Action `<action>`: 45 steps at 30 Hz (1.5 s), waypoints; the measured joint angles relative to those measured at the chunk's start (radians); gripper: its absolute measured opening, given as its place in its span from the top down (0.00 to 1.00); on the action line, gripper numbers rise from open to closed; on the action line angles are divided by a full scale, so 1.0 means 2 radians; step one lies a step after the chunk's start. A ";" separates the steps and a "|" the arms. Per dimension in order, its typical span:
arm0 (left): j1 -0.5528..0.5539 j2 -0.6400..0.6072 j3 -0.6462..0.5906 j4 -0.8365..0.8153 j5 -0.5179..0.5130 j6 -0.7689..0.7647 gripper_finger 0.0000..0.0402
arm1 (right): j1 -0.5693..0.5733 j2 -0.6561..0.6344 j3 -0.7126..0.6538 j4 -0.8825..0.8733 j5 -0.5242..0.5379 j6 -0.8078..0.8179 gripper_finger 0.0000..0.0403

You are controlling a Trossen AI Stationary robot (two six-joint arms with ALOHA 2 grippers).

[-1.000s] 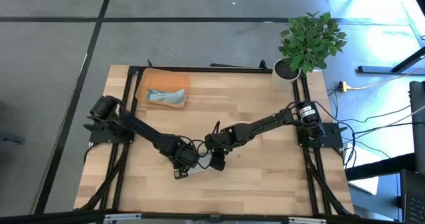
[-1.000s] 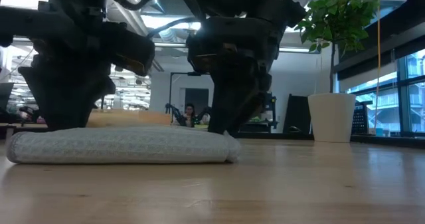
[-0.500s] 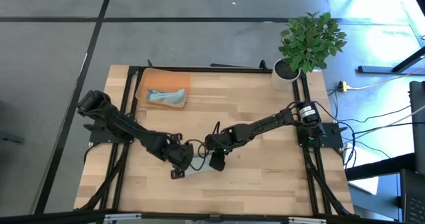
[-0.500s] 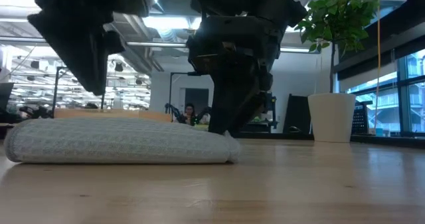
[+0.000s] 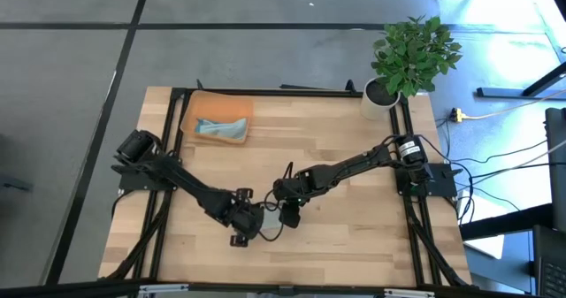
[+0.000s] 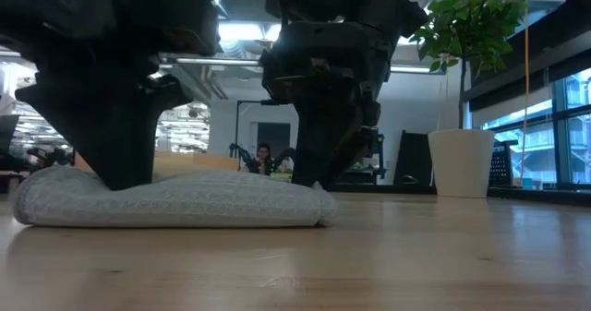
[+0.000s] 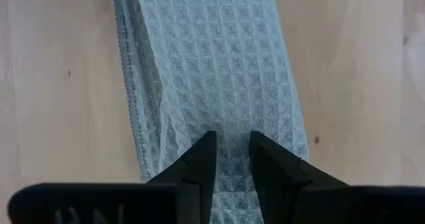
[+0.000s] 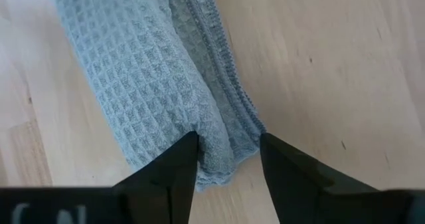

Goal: Roll microfiber towels into tight, uniform cylinder then place into a basket
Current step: Roll the gray microfiber cloth

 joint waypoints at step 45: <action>0.000 -0.001 -0.022 0.018 -0.015 -0.008 0.79 | -0.004 -0.011 0.000 -0.002 -0.019 -0.106 0.75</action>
